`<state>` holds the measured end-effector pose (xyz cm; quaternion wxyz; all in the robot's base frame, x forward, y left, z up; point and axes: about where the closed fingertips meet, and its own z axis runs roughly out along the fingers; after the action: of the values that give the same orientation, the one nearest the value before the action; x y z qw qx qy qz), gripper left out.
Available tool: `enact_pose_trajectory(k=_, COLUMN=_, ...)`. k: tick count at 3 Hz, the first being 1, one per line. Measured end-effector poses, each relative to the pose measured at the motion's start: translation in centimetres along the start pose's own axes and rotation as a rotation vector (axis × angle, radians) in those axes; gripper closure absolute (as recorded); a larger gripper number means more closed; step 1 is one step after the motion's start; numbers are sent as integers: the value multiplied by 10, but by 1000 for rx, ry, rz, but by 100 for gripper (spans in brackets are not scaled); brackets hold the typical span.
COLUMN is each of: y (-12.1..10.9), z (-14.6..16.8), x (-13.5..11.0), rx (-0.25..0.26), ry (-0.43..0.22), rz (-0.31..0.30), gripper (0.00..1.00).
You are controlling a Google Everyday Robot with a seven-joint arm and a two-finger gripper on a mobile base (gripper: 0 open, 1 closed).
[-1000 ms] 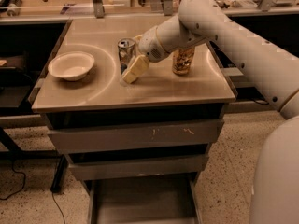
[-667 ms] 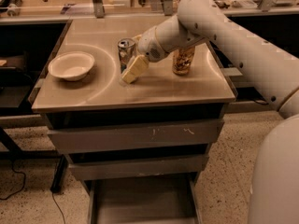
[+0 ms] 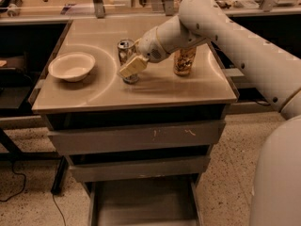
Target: Place redbull can into bottom drawer
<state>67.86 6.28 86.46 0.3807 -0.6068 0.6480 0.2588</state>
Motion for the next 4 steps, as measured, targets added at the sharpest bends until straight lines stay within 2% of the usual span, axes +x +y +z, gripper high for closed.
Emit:
enact_pose_trajectory(k=2, y=0, z=0, x=0, rx=0, ry=0, rz=0, gripper=88)
enact_pose_trajectory(k=3, y=10, z=-7, x=-5, rx=5, ry=-2, rz=-1, gripper=100)
enact_pose_trajectory(k=4, y=34, z=-28, x=-10, rx=49, ry=5, rz=34, gripper=100)
